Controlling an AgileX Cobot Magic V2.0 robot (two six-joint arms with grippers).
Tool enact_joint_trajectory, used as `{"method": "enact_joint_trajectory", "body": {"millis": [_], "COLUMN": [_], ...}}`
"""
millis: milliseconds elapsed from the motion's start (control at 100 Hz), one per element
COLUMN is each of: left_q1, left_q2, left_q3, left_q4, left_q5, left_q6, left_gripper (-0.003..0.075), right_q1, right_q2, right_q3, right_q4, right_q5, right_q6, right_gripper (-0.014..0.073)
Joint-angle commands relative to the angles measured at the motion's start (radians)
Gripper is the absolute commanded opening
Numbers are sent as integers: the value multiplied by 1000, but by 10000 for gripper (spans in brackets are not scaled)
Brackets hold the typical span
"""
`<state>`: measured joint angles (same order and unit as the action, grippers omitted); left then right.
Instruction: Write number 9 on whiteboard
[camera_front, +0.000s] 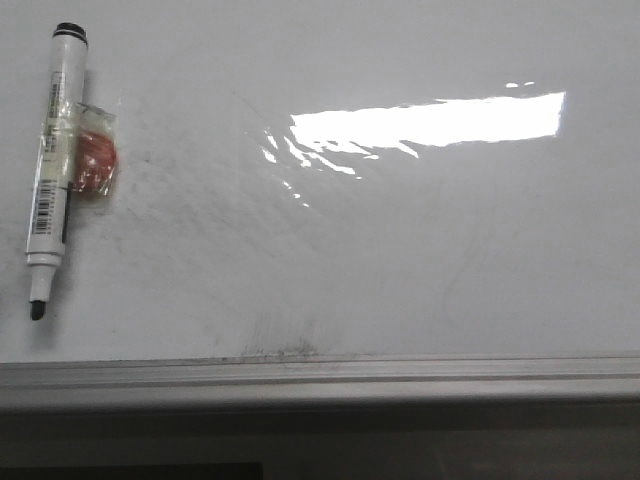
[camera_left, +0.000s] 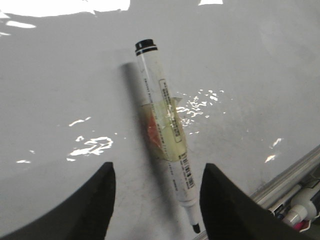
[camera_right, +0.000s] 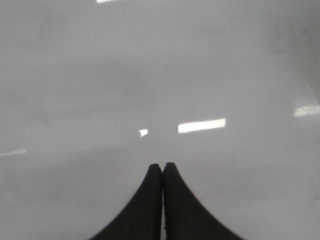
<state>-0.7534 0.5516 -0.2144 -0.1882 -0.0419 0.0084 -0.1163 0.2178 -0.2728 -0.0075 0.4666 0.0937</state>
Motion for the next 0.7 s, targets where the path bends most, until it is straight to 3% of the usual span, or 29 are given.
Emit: {"method": "enact_joint_trajectory", "body": {"millis": [0,450,690], "left_q1": [-26,-117,-117], "left_q2": [56,284,396], "left_q3": [-36,-36,-36], "left_q4": [-36,-66,-66], "left_q5": [-128,-304,-363], "left_q6": [-1,-1,-1], "left_gripper": [358,357,342], "right_q1": [2,2,2], "right_q2": [19,19,19], "right_q3": [-35,-35,-35], "right_q4": [-1,-1,-1], "right_q5": [-72,-72,-72], "right_q6": [-2,-2,-2], "right_gripper": [-63,-63,-63]}}
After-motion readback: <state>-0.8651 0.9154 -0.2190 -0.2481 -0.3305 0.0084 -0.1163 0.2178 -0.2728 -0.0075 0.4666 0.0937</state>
